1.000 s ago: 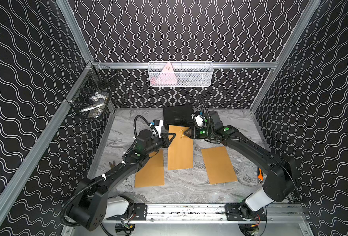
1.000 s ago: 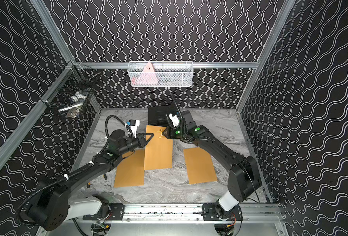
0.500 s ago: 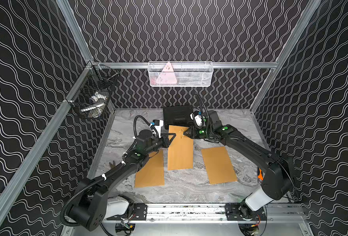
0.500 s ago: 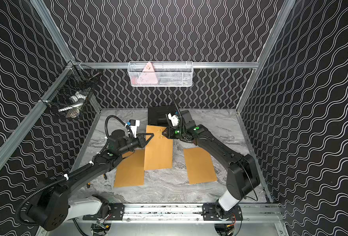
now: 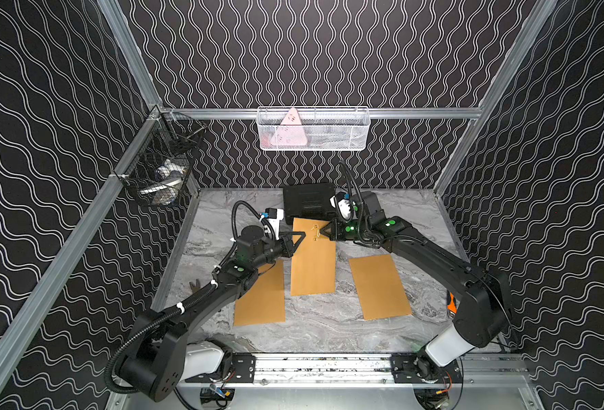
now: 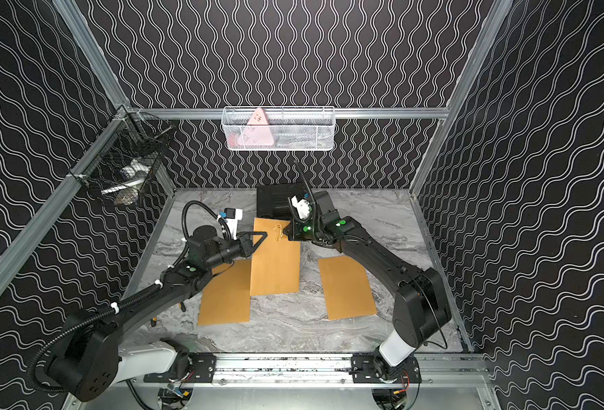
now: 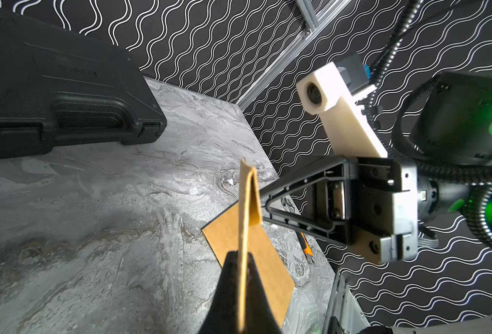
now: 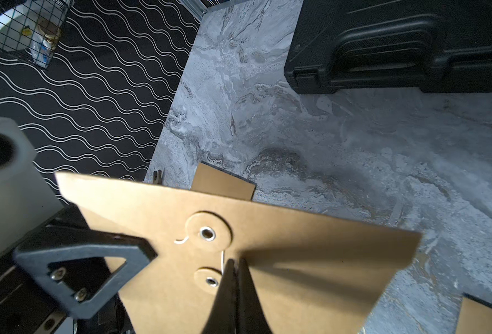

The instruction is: Open the file bag

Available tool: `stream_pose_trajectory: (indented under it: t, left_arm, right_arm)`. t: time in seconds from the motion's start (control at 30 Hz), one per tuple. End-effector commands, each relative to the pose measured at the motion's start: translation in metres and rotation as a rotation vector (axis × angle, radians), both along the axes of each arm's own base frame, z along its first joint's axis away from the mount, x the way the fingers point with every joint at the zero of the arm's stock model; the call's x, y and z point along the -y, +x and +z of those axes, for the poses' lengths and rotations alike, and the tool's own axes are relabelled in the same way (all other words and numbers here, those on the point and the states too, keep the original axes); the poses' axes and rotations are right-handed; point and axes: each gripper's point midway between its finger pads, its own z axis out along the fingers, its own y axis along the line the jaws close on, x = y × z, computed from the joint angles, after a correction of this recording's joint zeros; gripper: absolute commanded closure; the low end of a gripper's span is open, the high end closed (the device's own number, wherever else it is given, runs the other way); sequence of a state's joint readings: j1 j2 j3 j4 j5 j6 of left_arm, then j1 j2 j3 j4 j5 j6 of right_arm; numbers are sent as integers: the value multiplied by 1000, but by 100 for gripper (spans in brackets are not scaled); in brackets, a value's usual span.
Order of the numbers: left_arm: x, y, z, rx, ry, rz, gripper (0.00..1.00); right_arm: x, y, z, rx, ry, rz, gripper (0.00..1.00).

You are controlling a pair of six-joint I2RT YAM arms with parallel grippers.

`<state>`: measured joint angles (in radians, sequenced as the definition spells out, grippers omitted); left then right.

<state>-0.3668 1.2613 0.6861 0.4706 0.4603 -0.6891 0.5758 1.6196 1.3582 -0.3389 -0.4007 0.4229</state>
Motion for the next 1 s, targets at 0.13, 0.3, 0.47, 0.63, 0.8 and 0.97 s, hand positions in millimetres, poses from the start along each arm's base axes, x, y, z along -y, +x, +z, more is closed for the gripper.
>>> stream_pose_trajectory:
  t: [0.13,0.3,0.47,0.63,0.8,0.97]
  left_arm:
    - [1,0,13,43,-30,-4,100]
    - [1,0,12,40,-38,-7,100]
    - [2,0,12,40,-46,-8,100]
    - [2,0,13,39,-54,-9,100]
    - [3,0,11,35,-64,-12,100]
    - [3,0,12,37,-68,-10,100]
  right_arm:
    - [-3,2,17,52,28,17,100]
    - [-9,1,21,51,47,42,100]
    - [-18,-3,25,54,61,73,100]
    - [-26,-6,31,60,75,99,100]
    - [-35,-10,33,65,78,124,100]
    - [-44,-15,33,62,81,148,100]
